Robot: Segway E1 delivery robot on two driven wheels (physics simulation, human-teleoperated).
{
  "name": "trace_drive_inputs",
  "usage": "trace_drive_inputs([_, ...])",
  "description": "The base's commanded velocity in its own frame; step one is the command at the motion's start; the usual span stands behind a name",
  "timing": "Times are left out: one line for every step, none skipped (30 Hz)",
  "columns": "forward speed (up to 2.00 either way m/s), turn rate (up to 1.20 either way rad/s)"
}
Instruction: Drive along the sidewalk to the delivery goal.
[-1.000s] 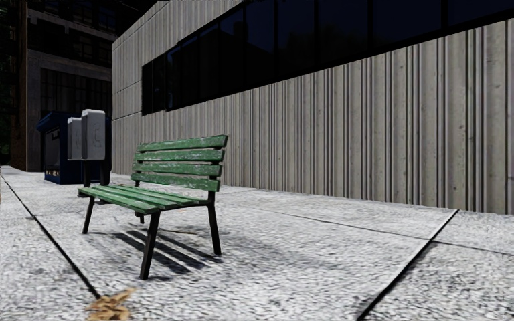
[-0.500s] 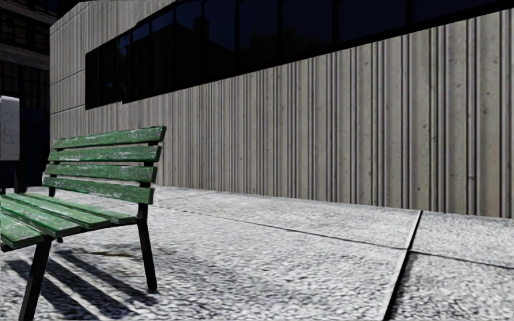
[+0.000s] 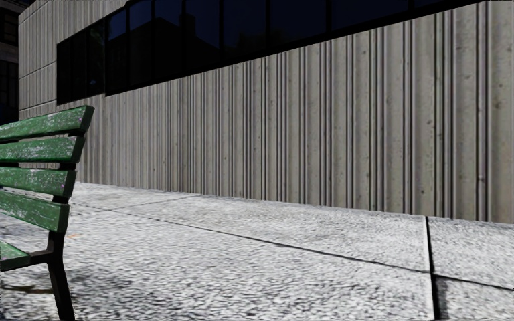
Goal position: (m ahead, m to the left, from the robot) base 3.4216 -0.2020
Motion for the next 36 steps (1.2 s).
trace_drive_inputs([1.07, 0.00])
trace_drive_inputs([1.07, 0.00])
trace_drive_inputs([1.07, 0.00])
trace_drive_inputs([1.07, 0.00])
trace_drive_inputs([1.07, 0.00])
trace_drive_inputs([1.07, 0.00])
trace_drive_inputs([1.07, 0.00])
trace_drive_inputs([1.07, 0.00])
trace_drive_inputs([1.07, 0.00])
trace_drive_inputs([1.07, 0.00])
trace_drive_inputs([1.07, 0.00])
trace_drive_inputs([1.07, 0.00])
trace_drive_inputs([1.07, 0.00])
trace_drive_inputs([1.07, 0.00])
trace_drive_inputs([1.07, 0.00])
trace_drive_inputs([1.07, 0.00])
trace_drive_inputs([1.07, 0.00])
trace_drive_inputs([1.07, 0.00])
trace_drive_inputs([1.07, 0.00])
trace_drive_inputs([1.07, 0.00])
trace_drive_inputs([1.07, 0.00])
trace_drive_inputs([1.07, 0.00])
trace_drive_inputs([1.07, 0.00])
trace_drive_inputs([1.07, 0.00])
trace_drive_inputs([1.07, 0.00])
trace_drive_inputs([1.07, 0.00])
trace_drive_inputs([1.07, 0.00])
trace_drive_inputs([1.07, 0.00])
trace_drive_inputs([1.07, 0.00])
trace_drive_inputs([1.07, 0.00])
trace_drive_inputs([1.07, 0.00])
trace_drive_inputs([1.07, 0.00])
trace_drive_inputs([1.07, 0.00])
trace_drive_inputs([1.07, 0.00])
trace_drive_inputs([1.07, 0.00])
trace_drive_inputs([1.07, 0.00])
